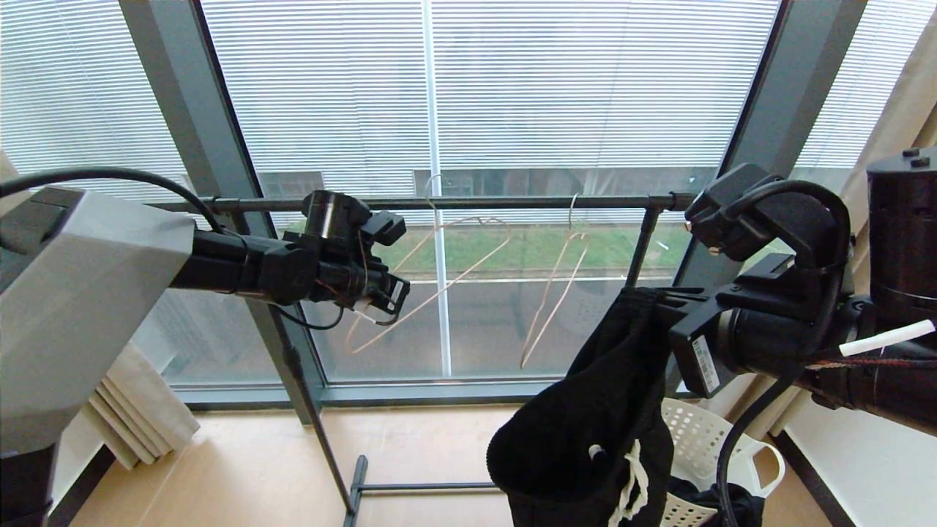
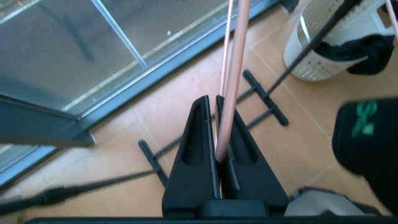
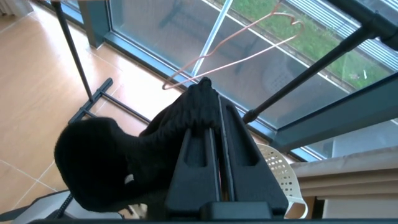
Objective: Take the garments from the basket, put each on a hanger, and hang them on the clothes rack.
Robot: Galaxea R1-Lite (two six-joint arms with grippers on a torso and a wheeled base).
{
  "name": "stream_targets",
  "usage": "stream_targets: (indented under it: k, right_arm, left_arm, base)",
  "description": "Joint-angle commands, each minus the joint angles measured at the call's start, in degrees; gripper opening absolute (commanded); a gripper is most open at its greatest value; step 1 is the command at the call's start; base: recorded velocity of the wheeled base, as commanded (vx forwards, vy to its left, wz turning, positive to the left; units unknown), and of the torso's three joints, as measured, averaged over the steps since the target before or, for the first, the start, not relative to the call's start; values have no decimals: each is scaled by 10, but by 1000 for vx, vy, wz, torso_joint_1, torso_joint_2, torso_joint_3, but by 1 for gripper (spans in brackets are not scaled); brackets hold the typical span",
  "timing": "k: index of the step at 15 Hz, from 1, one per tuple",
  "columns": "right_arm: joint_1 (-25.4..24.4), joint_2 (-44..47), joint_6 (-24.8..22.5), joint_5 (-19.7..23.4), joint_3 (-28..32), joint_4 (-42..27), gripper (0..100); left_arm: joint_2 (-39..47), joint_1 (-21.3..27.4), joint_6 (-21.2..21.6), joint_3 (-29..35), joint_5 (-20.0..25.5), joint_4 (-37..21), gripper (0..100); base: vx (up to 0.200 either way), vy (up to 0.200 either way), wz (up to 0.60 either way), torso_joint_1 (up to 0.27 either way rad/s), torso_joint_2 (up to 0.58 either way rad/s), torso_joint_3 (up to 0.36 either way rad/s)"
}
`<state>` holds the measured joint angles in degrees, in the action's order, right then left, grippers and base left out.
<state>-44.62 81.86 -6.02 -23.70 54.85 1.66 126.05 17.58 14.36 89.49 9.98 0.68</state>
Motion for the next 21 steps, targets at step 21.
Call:
stream_targets:
  k: [21]
  right_arm:
    - [25,123,-2,-82,31,57,0]
  left_arm:
    - [-419,4,80,-784,39,415,0]
  base:
    - [0,0,0,0,0,0]
